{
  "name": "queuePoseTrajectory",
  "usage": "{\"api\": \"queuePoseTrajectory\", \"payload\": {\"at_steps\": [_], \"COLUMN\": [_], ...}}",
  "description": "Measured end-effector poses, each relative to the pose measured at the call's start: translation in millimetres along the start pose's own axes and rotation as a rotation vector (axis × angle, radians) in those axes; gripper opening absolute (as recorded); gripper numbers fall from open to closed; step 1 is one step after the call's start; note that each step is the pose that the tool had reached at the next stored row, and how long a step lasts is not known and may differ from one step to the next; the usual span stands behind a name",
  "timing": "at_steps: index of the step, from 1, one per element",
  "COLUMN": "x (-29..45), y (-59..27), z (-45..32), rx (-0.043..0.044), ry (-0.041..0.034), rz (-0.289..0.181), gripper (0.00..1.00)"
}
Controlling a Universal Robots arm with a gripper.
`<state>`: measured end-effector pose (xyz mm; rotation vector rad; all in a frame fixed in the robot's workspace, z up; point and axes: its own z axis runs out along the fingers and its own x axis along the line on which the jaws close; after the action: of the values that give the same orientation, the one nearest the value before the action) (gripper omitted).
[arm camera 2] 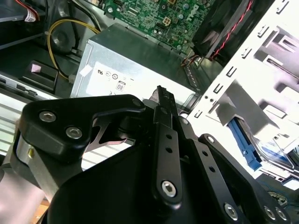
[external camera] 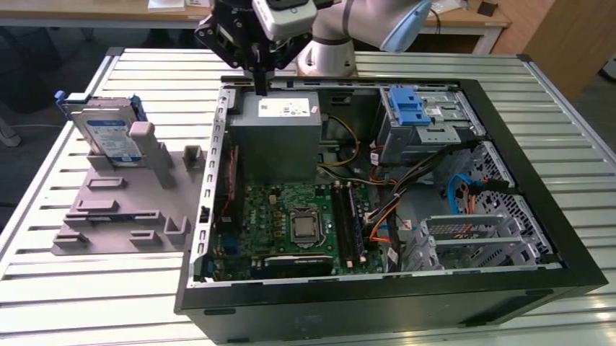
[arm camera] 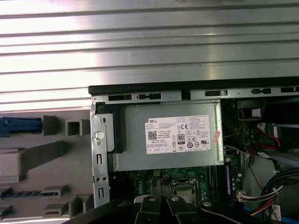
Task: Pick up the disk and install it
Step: 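Reach for the disk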
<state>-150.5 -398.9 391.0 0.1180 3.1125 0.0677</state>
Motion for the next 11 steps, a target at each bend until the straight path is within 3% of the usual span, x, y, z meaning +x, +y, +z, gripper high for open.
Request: {"api": "queuePoseTrajectory", "payload": {"at_steps": [11], "x": [4.1], "y": [-0.3], "z": [0.2], "rx": [0.0001], "ry": [0.0001], "rz": [0.000], "gripper": [0.11]}}
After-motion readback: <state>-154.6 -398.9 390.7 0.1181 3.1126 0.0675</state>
